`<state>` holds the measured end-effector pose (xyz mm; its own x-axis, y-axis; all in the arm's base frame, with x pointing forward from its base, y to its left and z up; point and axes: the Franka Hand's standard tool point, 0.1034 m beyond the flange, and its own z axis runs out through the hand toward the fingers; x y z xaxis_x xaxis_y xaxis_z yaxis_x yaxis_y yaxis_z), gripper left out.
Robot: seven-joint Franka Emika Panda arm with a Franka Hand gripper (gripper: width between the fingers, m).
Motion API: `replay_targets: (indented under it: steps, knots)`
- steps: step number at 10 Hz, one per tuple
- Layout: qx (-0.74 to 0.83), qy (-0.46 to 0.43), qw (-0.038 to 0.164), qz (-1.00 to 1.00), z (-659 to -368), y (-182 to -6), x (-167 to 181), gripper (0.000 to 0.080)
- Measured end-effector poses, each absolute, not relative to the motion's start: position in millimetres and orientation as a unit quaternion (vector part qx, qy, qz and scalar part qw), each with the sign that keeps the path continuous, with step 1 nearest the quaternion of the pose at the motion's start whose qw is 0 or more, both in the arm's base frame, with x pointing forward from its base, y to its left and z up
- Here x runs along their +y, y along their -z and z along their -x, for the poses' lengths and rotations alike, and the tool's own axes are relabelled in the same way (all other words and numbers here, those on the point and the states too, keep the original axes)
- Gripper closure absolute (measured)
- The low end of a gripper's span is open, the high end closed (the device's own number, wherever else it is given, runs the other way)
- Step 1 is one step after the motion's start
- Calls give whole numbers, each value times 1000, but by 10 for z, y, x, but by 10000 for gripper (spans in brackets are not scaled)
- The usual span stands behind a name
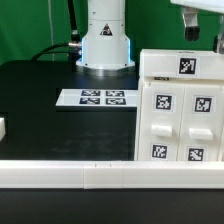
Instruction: Assemble cabinet
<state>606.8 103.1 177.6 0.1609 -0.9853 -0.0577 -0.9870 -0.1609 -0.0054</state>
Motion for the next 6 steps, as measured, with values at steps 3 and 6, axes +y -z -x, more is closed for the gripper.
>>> replay_targets:
  steps: [3, 6]
  knots:
    - [474, -22, 18, 880, -6111, -1752, 1072, 2]
    - [315, -19, 22, 949, -6122, -1748, 1072, 2]
